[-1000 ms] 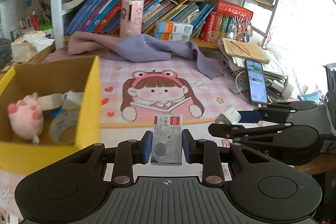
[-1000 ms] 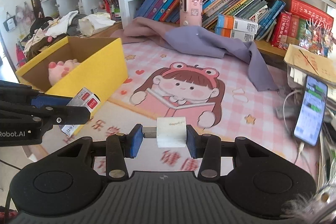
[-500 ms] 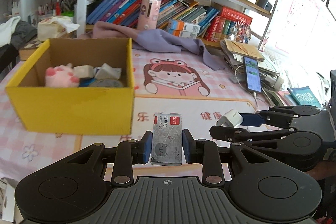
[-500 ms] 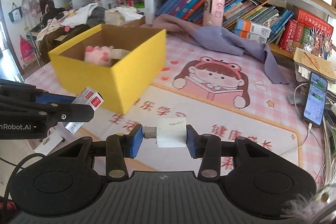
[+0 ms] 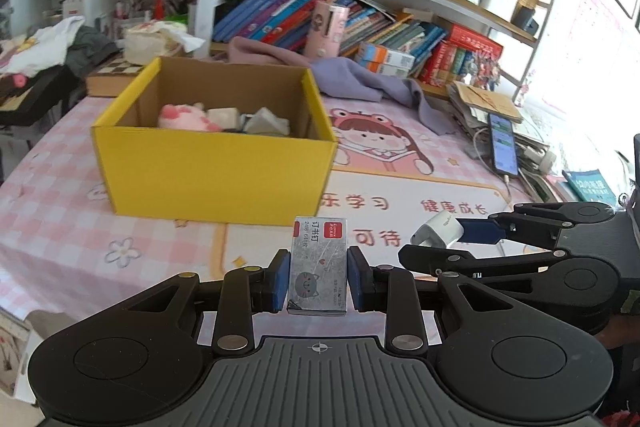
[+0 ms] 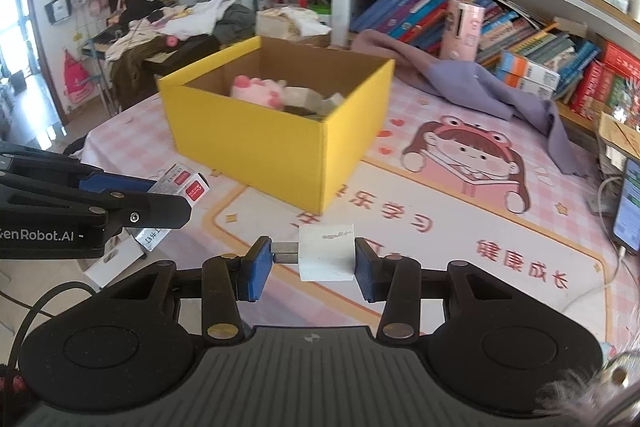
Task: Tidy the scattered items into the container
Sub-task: 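Carry the card in the left tool while the right tool carries the charger to the box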
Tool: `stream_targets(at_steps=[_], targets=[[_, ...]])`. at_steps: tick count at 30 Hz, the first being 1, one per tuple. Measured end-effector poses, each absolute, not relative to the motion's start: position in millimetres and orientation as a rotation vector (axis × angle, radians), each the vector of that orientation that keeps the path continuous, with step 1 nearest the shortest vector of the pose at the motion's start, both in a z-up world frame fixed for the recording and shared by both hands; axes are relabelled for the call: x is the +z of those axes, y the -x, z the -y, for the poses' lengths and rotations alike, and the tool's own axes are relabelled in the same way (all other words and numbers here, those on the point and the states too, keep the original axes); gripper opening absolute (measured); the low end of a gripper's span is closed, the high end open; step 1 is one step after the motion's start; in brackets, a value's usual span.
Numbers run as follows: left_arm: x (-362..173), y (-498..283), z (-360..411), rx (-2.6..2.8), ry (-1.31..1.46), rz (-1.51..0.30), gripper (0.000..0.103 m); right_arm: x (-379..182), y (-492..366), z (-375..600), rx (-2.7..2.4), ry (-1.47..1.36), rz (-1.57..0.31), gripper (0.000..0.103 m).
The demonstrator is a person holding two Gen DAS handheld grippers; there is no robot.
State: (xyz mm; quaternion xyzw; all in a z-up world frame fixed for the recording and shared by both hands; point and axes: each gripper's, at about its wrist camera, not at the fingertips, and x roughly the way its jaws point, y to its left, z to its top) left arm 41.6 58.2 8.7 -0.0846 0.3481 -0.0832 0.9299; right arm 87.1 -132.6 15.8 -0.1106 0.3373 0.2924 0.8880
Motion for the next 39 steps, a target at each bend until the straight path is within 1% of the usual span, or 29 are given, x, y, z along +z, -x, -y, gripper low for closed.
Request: stream_targets(at_steps=[18,29,39], targets=[[1,-18,-110,-0.076,0.217,-0.726,0.028,13,-68,72,0.719,0.304,-0.706,0.041],[1,-23,-113,-0.07,0.142,-0.725,0.028,12,-67,64,0.722,0.309,-0.705,0.041],[0,-33,-117,-0.057,0.144,-0.732,0.028,13,-81,51,0.732,0.326,-0.702,0.041]])
